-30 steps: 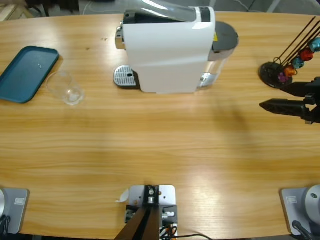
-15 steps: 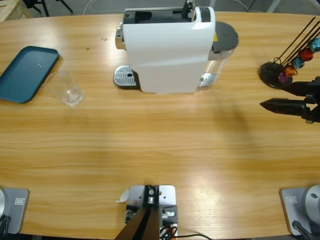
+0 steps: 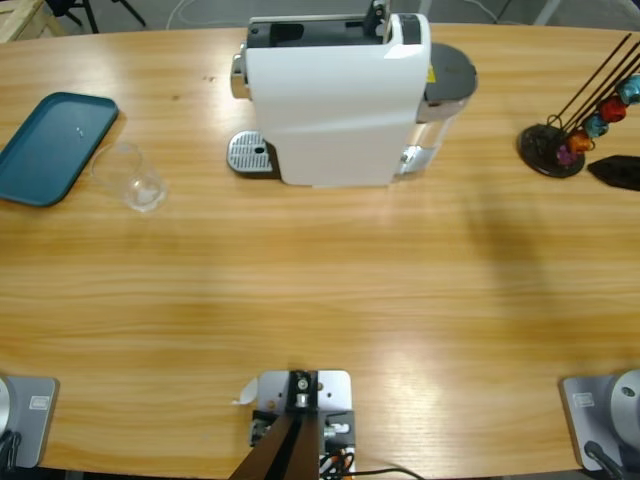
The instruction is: Pour coffee
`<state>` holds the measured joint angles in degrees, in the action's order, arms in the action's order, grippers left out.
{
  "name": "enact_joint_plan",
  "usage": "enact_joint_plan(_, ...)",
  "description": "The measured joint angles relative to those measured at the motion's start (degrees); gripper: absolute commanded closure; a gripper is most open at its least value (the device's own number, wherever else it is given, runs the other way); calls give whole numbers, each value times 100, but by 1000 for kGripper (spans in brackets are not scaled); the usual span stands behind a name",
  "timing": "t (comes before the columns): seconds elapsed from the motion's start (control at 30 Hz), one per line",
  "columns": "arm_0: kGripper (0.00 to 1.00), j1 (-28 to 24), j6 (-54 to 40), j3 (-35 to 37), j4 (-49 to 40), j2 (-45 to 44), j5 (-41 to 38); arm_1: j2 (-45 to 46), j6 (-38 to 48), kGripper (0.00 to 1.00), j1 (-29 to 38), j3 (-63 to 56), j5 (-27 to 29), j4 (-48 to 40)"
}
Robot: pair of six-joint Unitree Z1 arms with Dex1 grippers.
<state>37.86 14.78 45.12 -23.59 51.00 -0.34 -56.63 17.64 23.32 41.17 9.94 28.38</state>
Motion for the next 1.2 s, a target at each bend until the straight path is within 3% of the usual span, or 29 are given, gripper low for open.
enact_joint_plan(0.2, 46, 0, -255, -207, -270, -4, -54, 47, 126, 431, -764, 188, 0, -431)
enact_joint_plan(0.23, 50, 0, -275, -262, -270, -4, -54, -1, 125, 522, -790, 189, 0, -568)
enact_joint_plan(0.6, 59, 0, -313, -733, 159, 83, -53, -930, -106, 524, -1566, 154, -4, -1737)
enact_joint_plan(1.2, 4, 0, -325, -830, 360, 131, -20, -1458, -143, 510, -1601, -395, -87, -2587)
